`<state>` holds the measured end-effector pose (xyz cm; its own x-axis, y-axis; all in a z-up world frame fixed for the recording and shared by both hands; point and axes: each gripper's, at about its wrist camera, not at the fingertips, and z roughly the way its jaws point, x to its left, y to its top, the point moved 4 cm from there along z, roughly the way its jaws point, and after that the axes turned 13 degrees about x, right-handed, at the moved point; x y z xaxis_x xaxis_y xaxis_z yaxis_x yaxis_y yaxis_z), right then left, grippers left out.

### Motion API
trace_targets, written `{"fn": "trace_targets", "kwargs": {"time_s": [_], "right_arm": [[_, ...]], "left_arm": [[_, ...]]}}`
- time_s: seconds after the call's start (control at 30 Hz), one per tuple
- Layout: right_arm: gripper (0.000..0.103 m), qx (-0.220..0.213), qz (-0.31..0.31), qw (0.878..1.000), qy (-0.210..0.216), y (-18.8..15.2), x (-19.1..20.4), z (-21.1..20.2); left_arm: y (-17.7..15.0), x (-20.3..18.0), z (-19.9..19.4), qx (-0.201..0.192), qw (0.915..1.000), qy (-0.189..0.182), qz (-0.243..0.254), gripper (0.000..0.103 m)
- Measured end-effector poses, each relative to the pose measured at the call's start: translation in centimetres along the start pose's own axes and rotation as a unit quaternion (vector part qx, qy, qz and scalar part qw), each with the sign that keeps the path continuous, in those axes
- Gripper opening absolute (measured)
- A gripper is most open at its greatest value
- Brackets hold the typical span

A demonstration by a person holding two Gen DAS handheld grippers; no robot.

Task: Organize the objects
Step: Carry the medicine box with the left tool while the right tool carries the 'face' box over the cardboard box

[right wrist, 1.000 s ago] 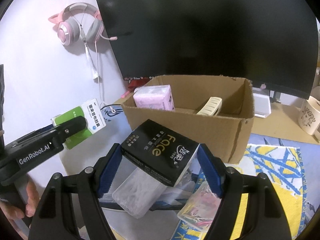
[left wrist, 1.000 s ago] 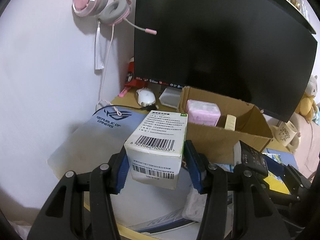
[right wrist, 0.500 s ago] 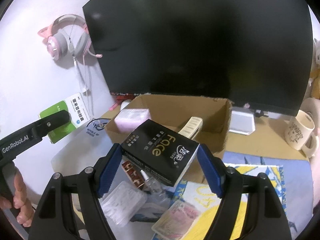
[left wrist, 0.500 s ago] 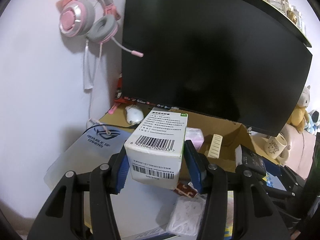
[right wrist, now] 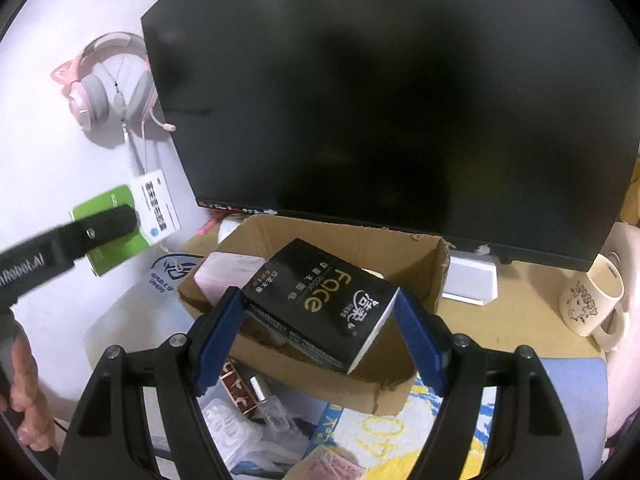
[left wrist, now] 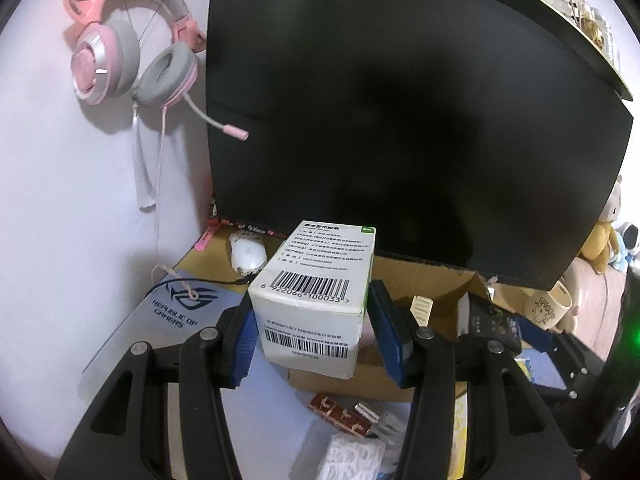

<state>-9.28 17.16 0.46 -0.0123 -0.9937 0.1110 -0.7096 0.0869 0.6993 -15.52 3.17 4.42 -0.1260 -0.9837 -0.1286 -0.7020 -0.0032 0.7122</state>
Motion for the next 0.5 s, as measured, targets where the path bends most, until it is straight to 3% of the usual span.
{"fn": "trace_targets", "kwargs": {"time_s": [0.27, 0.5], "right_arm": [[0.082, -0.003, -0.011, 1.0, -0.001, 1.2, -0.4, 0.6], [0.082, -0.004, -0.001, 1.0, 0.016, 1.8, -1.8, 2.5]], "left_arm": [[2.0, -1.2, 0.9, -0.009, 0.9999, -0.001, 0.01, 0.051], [2.8, -2.8, 2.8, -0.012, 0.9987, -0.046, 0.016, 0.051]]}}
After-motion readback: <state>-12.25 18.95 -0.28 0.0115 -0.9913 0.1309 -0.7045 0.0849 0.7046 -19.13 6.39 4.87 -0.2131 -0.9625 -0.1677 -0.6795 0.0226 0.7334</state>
